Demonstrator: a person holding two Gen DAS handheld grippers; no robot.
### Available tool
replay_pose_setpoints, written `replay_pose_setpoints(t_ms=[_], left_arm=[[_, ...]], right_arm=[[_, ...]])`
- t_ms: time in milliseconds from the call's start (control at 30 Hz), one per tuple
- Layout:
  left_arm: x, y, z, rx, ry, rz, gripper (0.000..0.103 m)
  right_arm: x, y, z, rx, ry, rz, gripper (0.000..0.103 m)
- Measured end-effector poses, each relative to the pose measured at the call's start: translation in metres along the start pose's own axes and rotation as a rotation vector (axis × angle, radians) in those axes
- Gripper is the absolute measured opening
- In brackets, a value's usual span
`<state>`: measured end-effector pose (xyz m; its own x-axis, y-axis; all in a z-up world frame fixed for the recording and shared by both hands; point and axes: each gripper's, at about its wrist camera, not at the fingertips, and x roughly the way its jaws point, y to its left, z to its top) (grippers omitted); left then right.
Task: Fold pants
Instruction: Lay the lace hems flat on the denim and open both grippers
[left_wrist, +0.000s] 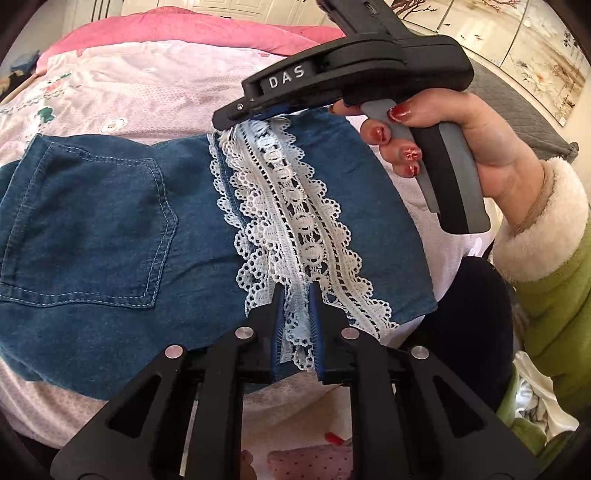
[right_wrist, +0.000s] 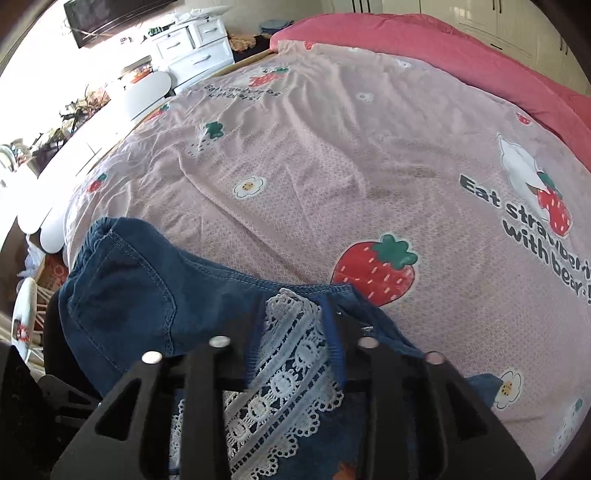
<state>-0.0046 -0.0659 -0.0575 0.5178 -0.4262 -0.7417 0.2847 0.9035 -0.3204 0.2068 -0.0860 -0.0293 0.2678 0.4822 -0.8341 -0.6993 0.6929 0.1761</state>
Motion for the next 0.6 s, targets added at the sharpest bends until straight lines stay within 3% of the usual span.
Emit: replay_pose_setpoints(t_ms=[67, 167, 200, 333, 467, 600], left_arm=[[-0.002, -0.001, -0.001, 0.004, -0.004, -0.002, 0.008], [-0.006, 0.0, 0.0, 0.003, -0.01, -0.002, 0.013], [-0.008, 0.001, 0.0, 0.003, -0.017, 0.007, 0.019], [-0.011, 0.006, 0.0, 0.003, -0.022, 0.03, 0.031], [-0.006, 0.007, -0.003, 0.01, -0.009, 0.047, 0.032], [-0.003, 0.004, -0.004, 0.037, -0.007, 0.081, 0.033]], right_arm=[[-0.018, -0.002, -0.002, 0.007, -0.058, 0.001, 0.047], [-0.046, -0.006, -0.007, 0.013, -0.126, -0.014, 0.05], [-0.053, -0.005, -0.011, -0.001, -0.136, -0.03, 0.05], [-0.049, 0.009, -0.025, -0.093, -0.069, -0.063, 0.05], [-0.017, 0.017, -0.031, -0.141, 0.024, -0.124, 0.048], [0.004, 0.006, -0.031, -0.092, 0.048, -0.112, 0.05]])
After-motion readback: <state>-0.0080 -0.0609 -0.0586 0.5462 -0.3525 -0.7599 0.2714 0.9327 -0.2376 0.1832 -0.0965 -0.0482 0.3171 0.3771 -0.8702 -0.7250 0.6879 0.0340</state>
